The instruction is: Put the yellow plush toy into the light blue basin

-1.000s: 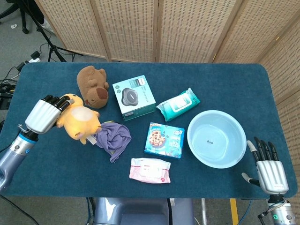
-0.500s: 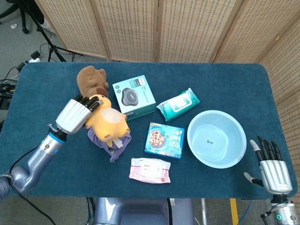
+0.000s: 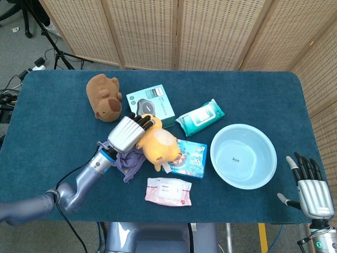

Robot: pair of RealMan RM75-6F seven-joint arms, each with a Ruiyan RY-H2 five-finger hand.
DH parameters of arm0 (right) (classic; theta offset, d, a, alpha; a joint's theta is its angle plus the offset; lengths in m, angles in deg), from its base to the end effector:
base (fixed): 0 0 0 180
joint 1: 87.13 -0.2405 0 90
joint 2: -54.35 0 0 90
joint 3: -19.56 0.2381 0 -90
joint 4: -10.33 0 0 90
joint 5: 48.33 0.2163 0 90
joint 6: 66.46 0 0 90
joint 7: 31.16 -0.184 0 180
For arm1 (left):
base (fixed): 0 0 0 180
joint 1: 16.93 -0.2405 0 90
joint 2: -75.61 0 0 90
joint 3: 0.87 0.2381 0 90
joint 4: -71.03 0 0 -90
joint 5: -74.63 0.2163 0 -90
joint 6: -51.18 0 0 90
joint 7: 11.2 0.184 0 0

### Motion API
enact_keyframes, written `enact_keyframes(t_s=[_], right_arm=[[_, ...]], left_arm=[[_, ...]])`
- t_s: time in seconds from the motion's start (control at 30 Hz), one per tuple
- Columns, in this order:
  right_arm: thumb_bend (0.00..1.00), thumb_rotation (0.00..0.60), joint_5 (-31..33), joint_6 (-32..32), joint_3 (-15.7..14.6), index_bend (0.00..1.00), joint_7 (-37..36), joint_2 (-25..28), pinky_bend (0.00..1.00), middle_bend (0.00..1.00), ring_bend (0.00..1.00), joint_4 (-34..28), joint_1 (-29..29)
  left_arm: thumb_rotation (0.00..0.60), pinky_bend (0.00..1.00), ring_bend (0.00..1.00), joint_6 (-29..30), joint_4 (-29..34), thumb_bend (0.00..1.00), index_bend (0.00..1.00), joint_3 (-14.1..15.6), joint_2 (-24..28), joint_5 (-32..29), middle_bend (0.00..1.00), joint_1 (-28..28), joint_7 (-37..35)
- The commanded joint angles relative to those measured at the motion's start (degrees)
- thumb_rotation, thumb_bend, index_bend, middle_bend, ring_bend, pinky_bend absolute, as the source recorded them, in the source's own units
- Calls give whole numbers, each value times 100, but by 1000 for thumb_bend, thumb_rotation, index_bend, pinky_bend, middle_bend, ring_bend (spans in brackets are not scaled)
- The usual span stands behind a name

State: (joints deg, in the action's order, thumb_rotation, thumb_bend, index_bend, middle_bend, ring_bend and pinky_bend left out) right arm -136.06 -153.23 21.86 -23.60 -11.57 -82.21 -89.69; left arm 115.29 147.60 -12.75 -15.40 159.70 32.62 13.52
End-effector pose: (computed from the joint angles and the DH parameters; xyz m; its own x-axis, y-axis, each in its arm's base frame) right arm -0.2954 -0.2059 0.1364 0.4847 0.0006 0.8747 -0.8747 -0.0037 0.4847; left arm -0.0378 0.3836 -0.0103 0.5660 -0.2376 0.7894 0.5444 -0.6113 -0.5744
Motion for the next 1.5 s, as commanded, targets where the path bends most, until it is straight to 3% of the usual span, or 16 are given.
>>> enact_keyframes(t_s=[0.03,0.23,0.33,0.47,0.53,0.63,0.7,0.87,1.2,1.4,1.5], right_arm=[[28,600,-3,-7,1,0,-24,14,0,0,0,-7,5],[28,600,20,-26,23,0,-119,51,0,0,0,-7,17],[28,600,35,-35,34,0,-151,64,0,0,0,-4,24],[28,600,35,-48,39,0,-161,67,0,0,0,-3,32],[28,600,28,-55,37,0,-165,69,0,0,0,-6,35],[28,600,16,-65,35,0,-168,68,0,0,0,-8,40],[28,600,11,-72,34,0,-169,66,0,0,0,-10,43],[28,600,12,-99,47,0,-187,68,0,0,0,-7,54],[28,600,11,-111,54,0,-191,71,0,0,0,-2,63],[28,600,26,-87,59,0,-143,52,0,0,0,9,55],[28,600,-13,-87,41,0,-48,20,0,0,0,-5,49]], left_arm=[[600,514,509,-99,-108,499,822,-88,-232,-121,496,125,77],[600,514,508,-118,-325,475,813,-139,-714,-217,489,265,70],[600,514,485,-150,-420,452,745,-92,-890,-208,432,316,82],[600,501,322,-270,-480,407,478,-36,-1034,-272,170,360,123],[600,418,172,-396,-418,374,288,-40,-1050,-401,35,364,134],[600,276,40,-660,-271,326,75,-58,-1024,-689,0,373,249],[600,157,2,-866,-149,292,6,-68,-974,-933,0,382,382],[600,3,0,-1093,71,221,0,-62,-822,-1366,0,407,876],[600,0,0,-703,379,166,0,-203,-500,-1418,0,271,794],[600,0,0,-224,951,163,0,-379,354,-1293,0,-44,548],[600,0,0,339,1321,166,0,-430,1229,-1201,0,-548,390]])
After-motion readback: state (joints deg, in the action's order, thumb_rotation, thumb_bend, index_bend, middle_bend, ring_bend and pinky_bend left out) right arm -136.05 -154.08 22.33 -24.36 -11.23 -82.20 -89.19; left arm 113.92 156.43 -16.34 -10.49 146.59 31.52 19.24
